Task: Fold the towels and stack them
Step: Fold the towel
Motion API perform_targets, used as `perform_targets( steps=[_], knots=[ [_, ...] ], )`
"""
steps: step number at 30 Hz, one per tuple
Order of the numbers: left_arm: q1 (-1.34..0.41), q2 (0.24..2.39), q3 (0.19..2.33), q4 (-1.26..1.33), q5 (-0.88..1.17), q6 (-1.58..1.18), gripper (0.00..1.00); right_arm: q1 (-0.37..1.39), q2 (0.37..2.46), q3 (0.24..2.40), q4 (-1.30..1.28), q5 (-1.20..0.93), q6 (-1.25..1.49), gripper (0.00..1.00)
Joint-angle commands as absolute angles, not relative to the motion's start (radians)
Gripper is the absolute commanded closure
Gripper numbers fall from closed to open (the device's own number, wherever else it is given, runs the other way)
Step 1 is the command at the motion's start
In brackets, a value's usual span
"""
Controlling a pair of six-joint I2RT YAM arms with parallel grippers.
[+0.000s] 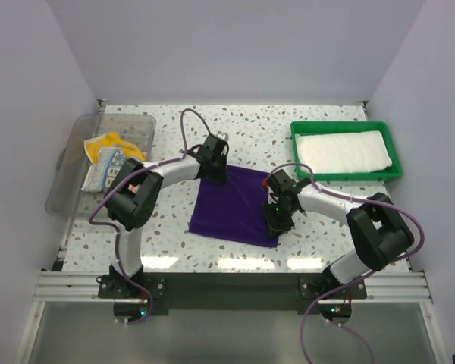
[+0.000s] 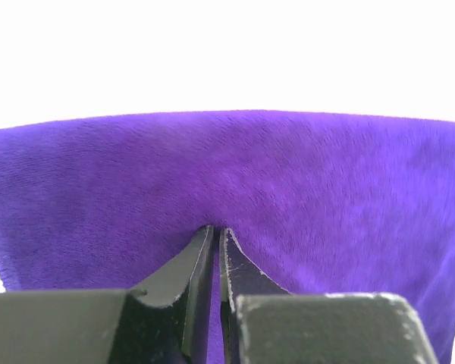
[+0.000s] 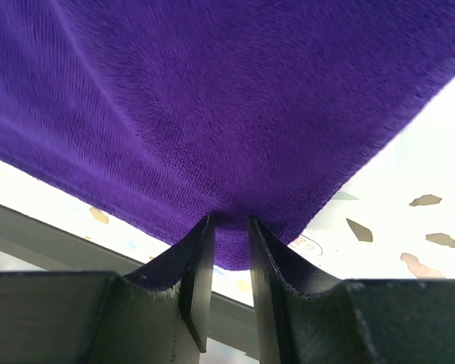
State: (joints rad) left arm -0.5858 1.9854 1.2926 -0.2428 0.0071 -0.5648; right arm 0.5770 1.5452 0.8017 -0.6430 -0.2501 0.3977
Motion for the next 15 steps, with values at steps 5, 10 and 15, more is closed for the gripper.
perform_targets(
  steps=[5, 10, 15],
  knots=[
    [-0.499, 2.060, 1.396, -0.149, -0.040, -0.592, 0.86, 0.587, 1.594, 0.767, -0.646, -0.183, 0.368, 0.71],
    [-0.479, 2.101, 1.451, -0.135, -0.026, -0.563, 0.83, 0.586, 1.579, 0.785, -0.653, -0.198, 0.361, 0.70],
    [-0.474, 2.040, 1.456, -0.136, -0.006, -0.497, 0.68, 0.587, 1.540, 0.926, -0.731, -0.166, 0.327, 0.64]
  ],
)
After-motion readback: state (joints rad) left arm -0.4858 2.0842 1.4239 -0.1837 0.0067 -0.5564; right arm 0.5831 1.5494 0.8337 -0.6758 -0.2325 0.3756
